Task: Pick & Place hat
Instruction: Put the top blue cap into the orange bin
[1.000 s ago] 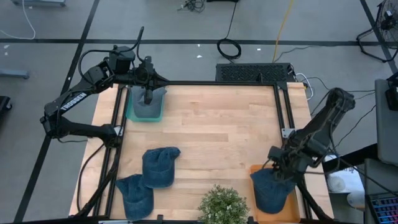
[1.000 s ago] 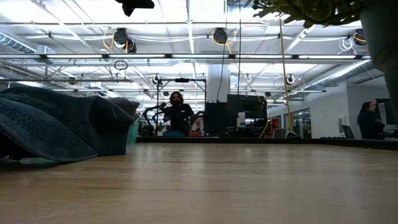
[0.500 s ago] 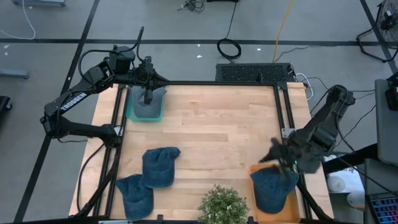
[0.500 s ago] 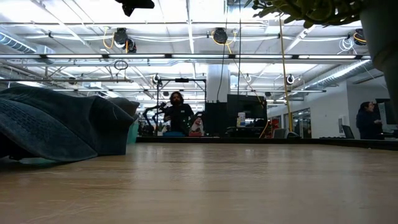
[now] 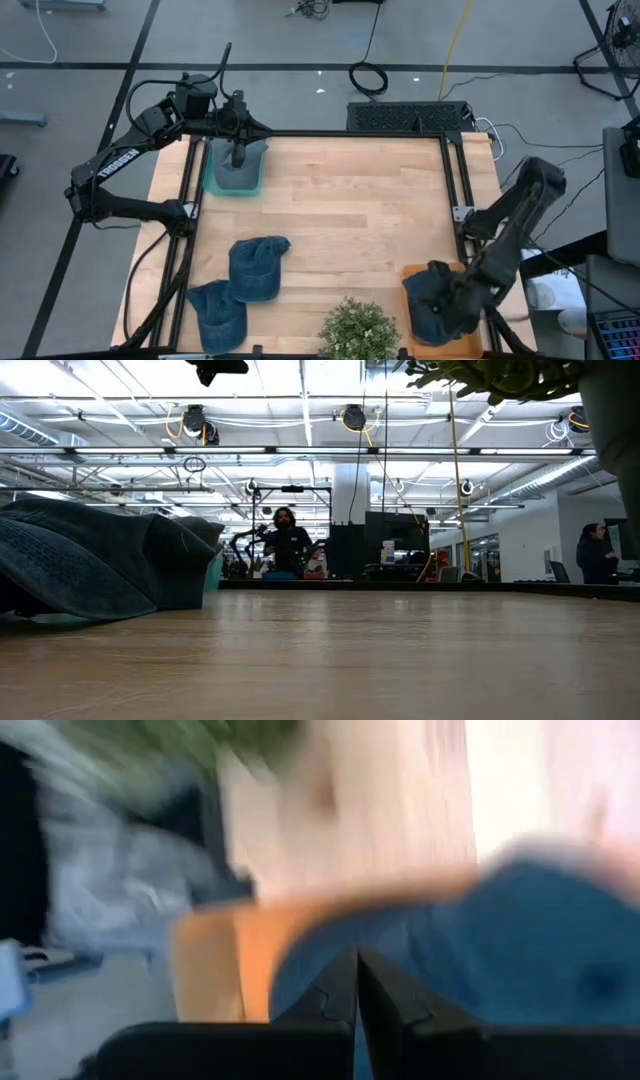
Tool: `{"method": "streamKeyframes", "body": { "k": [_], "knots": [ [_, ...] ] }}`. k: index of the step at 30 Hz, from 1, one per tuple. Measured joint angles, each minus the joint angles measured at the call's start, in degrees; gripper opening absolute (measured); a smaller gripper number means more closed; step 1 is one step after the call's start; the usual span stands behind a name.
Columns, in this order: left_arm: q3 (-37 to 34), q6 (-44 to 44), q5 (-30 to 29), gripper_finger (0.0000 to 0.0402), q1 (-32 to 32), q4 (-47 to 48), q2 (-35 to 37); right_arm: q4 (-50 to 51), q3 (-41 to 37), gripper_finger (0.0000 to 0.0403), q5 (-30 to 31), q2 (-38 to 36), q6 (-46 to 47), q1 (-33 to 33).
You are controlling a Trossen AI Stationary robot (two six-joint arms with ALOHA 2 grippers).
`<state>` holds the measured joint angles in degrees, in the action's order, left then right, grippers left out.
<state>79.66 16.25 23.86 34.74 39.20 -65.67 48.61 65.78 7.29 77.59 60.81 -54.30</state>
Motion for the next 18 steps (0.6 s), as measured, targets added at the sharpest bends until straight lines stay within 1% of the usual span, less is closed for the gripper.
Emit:
{"method": "streamKeyframes", "body": {
  "k": [3, 5, 9, 11, 15, 18],
  "knots": [
    [0.02, 0.00, 0.00, 0.0035, 0.00, 0.00, 0.00, 1.75, 0.01, 0.0000, -7.57, 5.00, 6.05, 0.07],
    [0.02, 0.00, -0.02, 0.0035, 0.00, 0.00, 0.00, 4.03, 0.01, 0.0000, -10.33, 7.63, 7.39, 0.07],
    [0.02, 0.00, 0.00, 0.0035, 0.00, 0.00, 0.00, 6.79, -1.61, 0.0000, -10.62, 9.82, 7.51, 0.54],
    [0.01, -0.01, 0.00, 0.0035, 0.00, -0.01, 0.00, 6.51, -3.25, 0.0000, -10.84, 9.90, 8.37, 1.07],
    [0.02, -0.02, 0.00, 0.0035, 0.00, 0.00, 0.00, 5.07, -6.40, 0.0000, -13.18, 9.90, 10.09, 1.21],
    [0.02, 0.00, 0.00, 0.0035, 0.00, 0.00, 0.00, 4.34, -8.17, 0.0000, -13.44, 9.90, 10.53, 1.44]
  ]
}}
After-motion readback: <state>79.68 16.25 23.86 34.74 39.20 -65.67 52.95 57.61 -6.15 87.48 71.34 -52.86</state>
